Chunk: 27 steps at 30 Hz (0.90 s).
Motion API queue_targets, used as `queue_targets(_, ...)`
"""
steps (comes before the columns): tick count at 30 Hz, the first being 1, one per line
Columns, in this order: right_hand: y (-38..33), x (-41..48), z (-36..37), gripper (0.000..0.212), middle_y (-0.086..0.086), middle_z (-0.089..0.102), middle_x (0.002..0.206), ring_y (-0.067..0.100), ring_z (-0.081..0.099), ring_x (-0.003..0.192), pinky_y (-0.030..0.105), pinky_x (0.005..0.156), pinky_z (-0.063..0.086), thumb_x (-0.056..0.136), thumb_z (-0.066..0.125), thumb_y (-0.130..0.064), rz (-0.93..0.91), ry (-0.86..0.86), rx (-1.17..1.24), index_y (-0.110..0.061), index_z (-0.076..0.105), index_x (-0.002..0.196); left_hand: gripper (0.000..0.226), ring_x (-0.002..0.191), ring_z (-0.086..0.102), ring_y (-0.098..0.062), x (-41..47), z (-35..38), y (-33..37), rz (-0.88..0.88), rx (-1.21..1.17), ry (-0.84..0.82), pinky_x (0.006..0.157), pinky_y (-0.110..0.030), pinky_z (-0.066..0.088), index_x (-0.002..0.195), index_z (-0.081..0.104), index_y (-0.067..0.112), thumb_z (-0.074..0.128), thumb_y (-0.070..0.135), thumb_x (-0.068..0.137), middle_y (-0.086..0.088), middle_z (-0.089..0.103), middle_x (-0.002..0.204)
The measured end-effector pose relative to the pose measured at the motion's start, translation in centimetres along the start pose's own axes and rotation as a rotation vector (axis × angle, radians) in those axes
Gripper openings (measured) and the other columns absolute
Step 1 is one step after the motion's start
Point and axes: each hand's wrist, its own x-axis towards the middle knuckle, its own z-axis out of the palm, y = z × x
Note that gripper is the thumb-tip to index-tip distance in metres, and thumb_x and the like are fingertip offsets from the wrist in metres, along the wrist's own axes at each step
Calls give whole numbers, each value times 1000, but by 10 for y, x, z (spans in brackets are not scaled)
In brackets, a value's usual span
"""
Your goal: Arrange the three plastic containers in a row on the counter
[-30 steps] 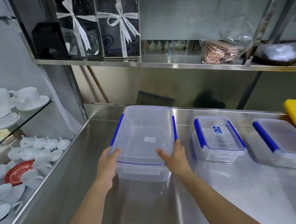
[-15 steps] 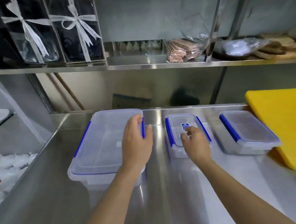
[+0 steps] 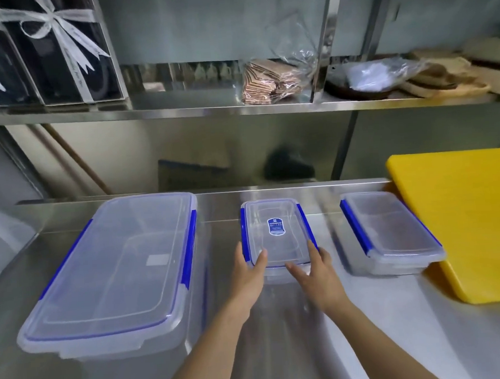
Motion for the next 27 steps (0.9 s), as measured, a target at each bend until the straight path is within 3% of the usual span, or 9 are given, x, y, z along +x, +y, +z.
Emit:
queue_targets(2,3,3,3,71,8,27,147,25,47,125,39,101,45,85,57,-44,-20,-3,-4,-24,22,144,55,115,45,-11,9,6,-5,25,-1,5,90,-27,37,143,22,27,47,31,94,1,43,143)
queue_targets(5,6,7,3,74,7,27,147,24,48,123,38,98,48,84,55,-48,-38,-6,-51,-25,19,144,55,127,41,-16,21,13,-12,14,11,13,102,-35,37,144,20,30,47,25,95,1,39,145)
queue_targets(8,8,10,2,74,6,27,147,22,50,121,37,93,50,84,53,-51,-40,-17,-91,-25,18,144,55,130,40,-18,28,16,-16,20,34,21,104,-38,37,143,21,31,47,26,95,2,38,144)
queue_targets(14,1,8,-6,76,7,29,146,24,49,123,39,94,50,84,51,-54,25,-83,-163,-24,16,145,51,121,50,-20,27,4,-16,73,284,-12,100,-39,46,138,31,31,51,34,92,1,49,138)
queue_targets(18,-15,7,-28,60,10,40,139,28,51,119,42,98,48,87,54,-46,63,-180,-258,-18,34,137,37,111,57,-23,17,-13,5,65,540,-41,92,-34,48,125,50,20,51,33,91,-4,58,127)
queue_targets(21,-41,2,-58,55,9,50,136,27,54,116,38,96,46,87,56,-42,79,-302,-337,-18,40,134,34,110,58,-22,-3,-28,33,137,667,-45,83,-30,46,122,52,18,50,34,92,-4,61,125)
queue_targets(23,-62,-6,-83,59,6,50,139,26,53,119,38,97,45,87,56,-42,57,-338,-386,-21,36,137,38,115,55,-23,-17,-39,54,197,765,13,82,-28,42,127,49,16,47,33,93,-4,58,131)
queue_targets(27,-115,-43,-149,64,0,48,140,20,55,113,36,97,46,83,58,-47,-149,-332,-364,-32,32,139,45,123,50,-27,-50,-64,94,371,879,206,99,-39,44,134,43,21,46,38,93,-4,53,138)
